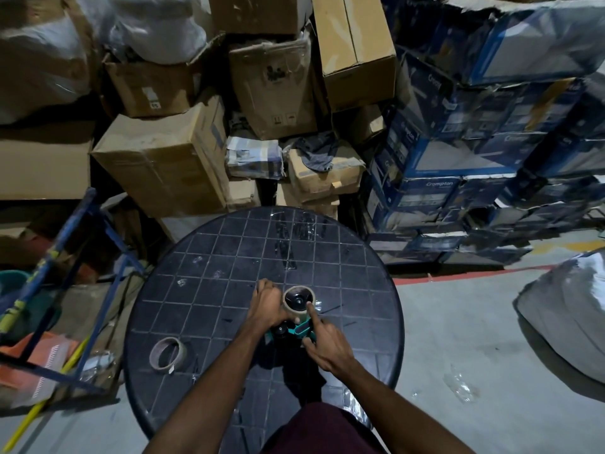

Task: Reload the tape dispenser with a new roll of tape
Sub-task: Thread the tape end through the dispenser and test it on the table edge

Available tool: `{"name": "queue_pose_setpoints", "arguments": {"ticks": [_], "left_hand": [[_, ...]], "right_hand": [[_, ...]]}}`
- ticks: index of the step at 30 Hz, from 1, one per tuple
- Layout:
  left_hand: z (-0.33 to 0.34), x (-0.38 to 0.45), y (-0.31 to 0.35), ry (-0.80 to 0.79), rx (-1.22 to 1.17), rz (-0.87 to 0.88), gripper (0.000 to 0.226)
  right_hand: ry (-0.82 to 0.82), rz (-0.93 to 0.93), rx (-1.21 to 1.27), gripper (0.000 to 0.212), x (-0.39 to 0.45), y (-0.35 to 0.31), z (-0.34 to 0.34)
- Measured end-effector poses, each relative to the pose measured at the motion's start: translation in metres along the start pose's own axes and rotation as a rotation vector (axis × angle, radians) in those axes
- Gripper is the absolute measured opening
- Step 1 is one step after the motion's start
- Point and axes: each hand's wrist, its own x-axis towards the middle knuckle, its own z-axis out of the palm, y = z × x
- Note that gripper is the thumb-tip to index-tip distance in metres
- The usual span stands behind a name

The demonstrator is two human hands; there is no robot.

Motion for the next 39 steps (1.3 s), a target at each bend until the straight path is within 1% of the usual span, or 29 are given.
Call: {"name": "queue_pose_setpoints", "arguments": {"ticks": [3, 7, 9, 14, 16, 20, 22, 25, 29, 32, 35, 39], "left_hand": [[0.007, 0.005, -0.005, -0.017, 0.086, 0.023, 0.101], [0.012, 0.007, -0.009, -0.056, 0.057, 0.038, 0.101], [0.011, 0.004, -0.008, -0.045, 0.035, 0.032, 0.098], [0.006, 0.005, -0.007, -0.043, -0.039, 0.012, 0.088], [0.003, 0.006, -0.009, -0.043, -0.049, -0.002, 0.072], [0.0, 0.01, -0.014, -0.022, -0.106, -0.034, 0.034], [0.003, 0.012, -0.019, -0.004, -0.102, -0.047, 0.025], [0.01, 0.013, -0.022, 0.009, -0.06, -0.055, 0.025], [0.018, 0.017, -0.021, 0.046, 0.068, -0.057, 0.03], [0.021, 0.02, -0.019, 0.05, 0.119, -0.068, 0.032], [0.02, 0.021, -0.019, 0.064, 0.116, -0.073, 0.03], [0.018, 0.02, -0.022, 0.077, 0.084, -0.078, 0.021]], "right_hand": [[0.003, -0.015, 0.003, 0.09, 0.002, 0.004, 0.001], [0.007, -0.018, -0.05, 0.089, -0.001, 0.001, -0.003], [0.001, -0.016, -0.061, 0.09, -0.001, 0.002, -0.002], [0.012, -0.025, -0.043, 0.091, 0.001, 0.002, 0.003], [0.016, -0.024, -0.036, 0.092, 0.002, 0.002, 0.004], [0.025, -0.033, 0.001, 0.096, 0.008, 0.003, 0.009], [0.031, -0.047, 0.018, 0.097, 0.014, 0.005, 0.012], [0.023, -0.068, 0.025, 0.099, 0.02, 0.009, 0.013], [0.021, -0.093, 0.027, 0.099, 0.023, 0.006, 0.011], [0.03, -0.103, 0.019, 0.097, 0.026, 0.005, 0.01], [0.024, -0.106, 0.011, 0.098, 0.029, 0.008, 0.013], [0.019, -0.1, -0.012, 0.099, 0.029, 0.012, 0.014]]}}
